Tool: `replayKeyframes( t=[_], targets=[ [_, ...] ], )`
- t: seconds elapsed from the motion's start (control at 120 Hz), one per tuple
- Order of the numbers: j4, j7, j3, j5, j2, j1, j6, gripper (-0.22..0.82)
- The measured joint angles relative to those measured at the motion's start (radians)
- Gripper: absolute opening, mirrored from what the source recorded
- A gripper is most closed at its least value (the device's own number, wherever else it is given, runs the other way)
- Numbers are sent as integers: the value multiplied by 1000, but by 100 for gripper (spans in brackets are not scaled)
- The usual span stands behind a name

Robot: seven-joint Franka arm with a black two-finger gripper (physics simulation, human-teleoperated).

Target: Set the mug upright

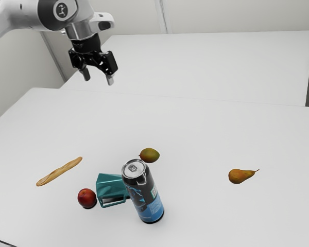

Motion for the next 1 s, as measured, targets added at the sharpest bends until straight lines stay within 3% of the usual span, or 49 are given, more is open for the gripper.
replayKeyframes(
  t=[0.283, 0.458, 0.758, 1.0],
  targets=[
    [-3, -2, -1, -2, -13, 6, -10, 60],
    [-85, -2, 3, -81, -59, 29, -13, 60],
    [-513, 38, 4, -339, -294, 155, 144, 60],
    [-765, 139, 7, -575, -358, 245, 275, 60]
  ],
)
